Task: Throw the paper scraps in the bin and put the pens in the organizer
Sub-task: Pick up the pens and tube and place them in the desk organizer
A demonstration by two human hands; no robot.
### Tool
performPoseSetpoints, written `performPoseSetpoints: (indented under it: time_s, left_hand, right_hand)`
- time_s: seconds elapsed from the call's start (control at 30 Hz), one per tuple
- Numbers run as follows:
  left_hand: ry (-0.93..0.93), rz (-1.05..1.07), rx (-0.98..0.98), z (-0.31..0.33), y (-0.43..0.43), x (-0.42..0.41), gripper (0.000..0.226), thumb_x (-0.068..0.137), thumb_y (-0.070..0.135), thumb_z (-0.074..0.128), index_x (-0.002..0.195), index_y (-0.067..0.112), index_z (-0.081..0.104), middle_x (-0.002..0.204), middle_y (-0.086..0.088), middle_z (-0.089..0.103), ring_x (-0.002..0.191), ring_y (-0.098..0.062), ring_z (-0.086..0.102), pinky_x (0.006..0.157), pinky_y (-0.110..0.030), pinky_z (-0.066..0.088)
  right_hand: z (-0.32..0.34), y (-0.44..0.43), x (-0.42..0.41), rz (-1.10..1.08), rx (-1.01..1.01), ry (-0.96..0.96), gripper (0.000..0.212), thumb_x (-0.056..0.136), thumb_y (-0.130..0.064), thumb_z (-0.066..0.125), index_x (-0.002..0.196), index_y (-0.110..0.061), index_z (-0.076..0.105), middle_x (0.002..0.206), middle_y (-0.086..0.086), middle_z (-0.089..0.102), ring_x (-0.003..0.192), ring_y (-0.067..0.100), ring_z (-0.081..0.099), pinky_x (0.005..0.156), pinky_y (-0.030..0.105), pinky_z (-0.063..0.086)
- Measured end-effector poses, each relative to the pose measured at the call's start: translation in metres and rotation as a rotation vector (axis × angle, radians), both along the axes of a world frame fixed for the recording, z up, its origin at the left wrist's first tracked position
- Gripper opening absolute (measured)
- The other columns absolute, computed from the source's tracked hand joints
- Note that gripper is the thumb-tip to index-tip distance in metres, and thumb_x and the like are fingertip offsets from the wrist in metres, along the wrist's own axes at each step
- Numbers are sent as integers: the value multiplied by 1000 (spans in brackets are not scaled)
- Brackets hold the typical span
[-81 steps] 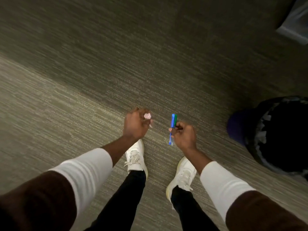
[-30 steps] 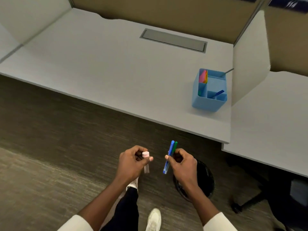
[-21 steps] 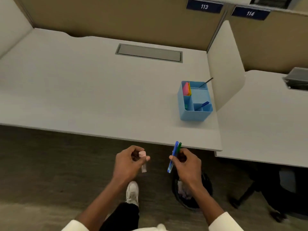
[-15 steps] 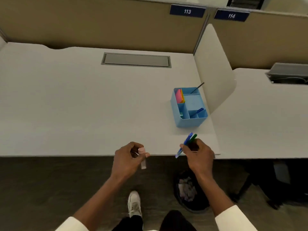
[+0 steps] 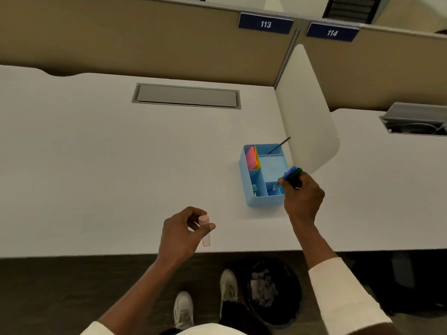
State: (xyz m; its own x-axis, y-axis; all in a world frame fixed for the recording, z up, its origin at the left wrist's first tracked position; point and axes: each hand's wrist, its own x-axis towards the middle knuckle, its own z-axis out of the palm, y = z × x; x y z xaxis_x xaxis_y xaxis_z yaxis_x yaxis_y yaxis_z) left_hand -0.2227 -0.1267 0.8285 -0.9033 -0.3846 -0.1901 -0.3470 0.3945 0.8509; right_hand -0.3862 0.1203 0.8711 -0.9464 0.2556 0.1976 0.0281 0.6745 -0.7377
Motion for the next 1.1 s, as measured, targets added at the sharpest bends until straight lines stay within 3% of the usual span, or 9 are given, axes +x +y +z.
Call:
performPoseSetpoints:
  time_s: [0.17, 0.33, 0.4, 0.5, 0.67, 0.8, 0.97, 1.1]
  left_hand:
    - [-21, 53, -16, 1, 11, -15, 27, 80, 43, 89, 95, 47, 67, 88, 25, 74, 88, 9, 69, 70, -15, 52]
    - [-35, 84, -17, -1, 26, -29, 28, 80, 42, 90, 97, 45, 68, 87, 25, 74, 87, 10, 68, 70, -13, 50]
    - [-42, 83, -25, -3, 34, -32, 28, 80, 43, 90, 98, 44, 68, 88, 26, 73, 88, 11, 68, 69, -11, 49]
    - [-48, 85, -38, -7, 46, -39, 29, 80, 47, 88, 100, 45, 67, 88, 30, 70, 90, 14, 66, 68, -8, 47]
    - [-61, 102, -49, -8, 62, -49, 28, 81, 49, 87, 99, 46, 66, 88, 34, 67, 92, 18, 63, 70, -7, 48]
    - [-41, 109, -47, -2, 75, -54, 28, 80, 49, 88, 95, 51, 63, 87, 34, 68, 92, 17, 64, 69, -5, 48]
    - [5, 99, -61, 7, 94, -61, 27, 82, 46, 86, 99, 45, 66, 89, 35, 65, 96, 17, 63, 64, 1, 50]
    - [28, 72, -41, 9, 108, -64, 25, 84, 40, 87, 101, 42, 69, 89, 29, 70, 96, 15, 65, 66, -1, 52]
  right_hand:
    - [-26, 10, -14, 16, 97, -77, 35, 84, -35, 86, 103, -7, 75, 98, 14, 80, 84, 32, 75, 74, 28, 49]
    - [-42, 12, -20, 71, 150, -112, 32, 82, -34, 88, 98, -9, 76, 93, 10, 78, 76, 25, 67, 66, 24, 40]
    - [-46, 12, -22, 114, 135, -117, 31, 82, -32, 88, 98, -8, 76, 93, 10, 77, 73, 20, 61, 59, 19, 37]
    - [-49, 14, -25, 170, 63, -114, 30, 81, -29, 89, 100, -9, 76, 96, 8, 76, 76, 18, 66, 63, 9, 38]
    - [-44, 21, -18, 207, -58, -87, 36, 77, -32, 91, 101, -12, 74, 95, -4, 70, 78, 14, 67, 67, 3, 41]
    - [-36, 23, 9, 322, -76, -76, 22, 85, -26, 86, 96, -15, 70, 94, -4, 73, 76, 9, 68, 64, 3, 48]
    - [-29, 22, 57, 663, -131, -144, 33, 84, -16, 86, 113, -18, 70, 109, -8, 72, 92, 5, 70, 75, 14, 60]
    - [-32, 22, 73, 702, -196, -196, 49, 82, -20, 88, 125, -17, 66, 116, -10, 71, 96, 5, 70, 76, 12, 59]
